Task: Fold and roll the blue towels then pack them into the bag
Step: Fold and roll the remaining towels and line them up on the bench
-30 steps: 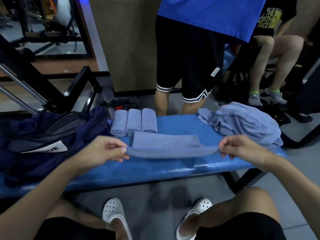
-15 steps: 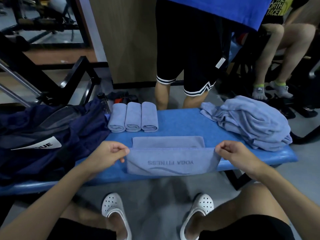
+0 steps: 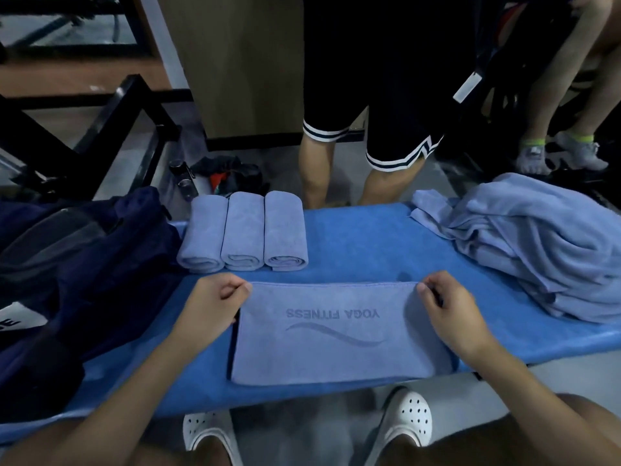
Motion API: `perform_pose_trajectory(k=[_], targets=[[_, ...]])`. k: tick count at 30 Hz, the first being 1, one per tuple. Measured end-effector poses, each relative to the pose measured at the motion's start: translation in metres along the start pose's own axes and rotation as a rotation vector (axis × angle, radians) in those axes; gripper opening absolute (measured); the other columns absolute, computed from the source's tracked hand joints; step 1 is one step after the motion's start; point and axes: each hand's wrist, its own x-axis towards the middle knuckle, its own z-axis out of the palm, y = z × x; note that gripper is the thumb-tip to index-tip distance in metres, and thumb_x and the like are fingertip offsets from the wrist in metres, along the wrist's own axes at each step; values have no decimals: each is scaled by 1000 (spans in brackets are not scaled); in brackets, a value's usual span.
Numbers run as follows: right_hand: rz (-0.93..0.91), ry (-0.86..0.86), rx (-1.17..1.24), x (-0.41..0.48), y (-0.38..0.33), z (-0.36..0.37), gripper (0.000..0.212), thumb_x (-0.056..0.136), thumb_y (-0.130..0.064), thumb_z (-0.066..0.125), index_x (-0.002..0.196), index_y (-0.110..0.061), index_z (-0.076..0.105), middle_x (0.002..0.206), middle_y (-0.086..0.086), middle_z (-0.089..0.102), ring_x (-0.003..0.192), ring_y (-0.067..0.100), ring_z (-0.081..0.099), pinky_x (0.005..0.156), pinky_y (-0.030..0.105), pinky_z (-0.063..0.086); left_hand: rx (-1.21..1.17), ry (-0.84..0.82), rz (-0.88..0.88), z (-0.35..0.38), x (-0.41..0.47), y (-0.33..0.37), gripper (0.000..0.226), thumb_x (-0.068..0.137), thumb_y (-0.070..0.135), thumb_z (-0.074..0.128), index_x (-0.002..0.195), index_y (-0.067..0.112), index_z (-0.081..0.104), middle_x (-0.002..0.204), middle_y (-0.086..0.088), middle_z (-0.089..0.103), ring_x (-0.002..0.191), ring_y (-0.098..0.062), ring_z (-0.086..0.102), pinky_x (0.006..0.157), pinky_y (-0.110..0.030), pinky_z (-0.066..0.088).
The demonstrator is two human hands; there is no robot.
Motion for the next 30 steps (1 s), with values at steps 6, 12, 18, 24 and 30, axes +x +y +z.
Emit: perform_pose_trajectory(k=[6,12,18,24,30], targets=[[6,51,-63,6,3,7,15,95,-23,59,82,-15,56,63,0,58,67,13,55,60,32,38,109,67,12,10,2,-4,21,93,24,65,73,21,68,67,12,69,65,0,63,61,-21,44],[18,71,-123,11,3,11,16,95,-27,59,84,-17,57,65,-2,59,69,17,56,61,37,43,162,96,-17,12,3,-1,21,95,25,62,74,20,67,65,6,68,65,-6,63,57,-19,41],[10,101,-177,13,3,13,16,94,-29,60,81,-20,56,63,-3,59,66,18,56,61,43,49,194,128,-15,16,3,3,22,94,24,62,74,17,66,66,4,68,68,-9,64,56,-17,42],[35,112,-197,12,0,16,18,92,-31,62,101,-15,57,75,-1,60,78,29,57,66,43,49,266,157,57,21,-2,5,17,96,28,61,82,17,61,67,-3,65,64,-14,58,57,-24,43],[-420,48,-604,-21,-8,12,50,98,-41,35,133,-10,53,139,12,50,130,32,45,102,45,37,581,130,655,30,-31,9,33,99,31,40,109,13,66,102,-1,65,96,-22,59,82,-38,46]])
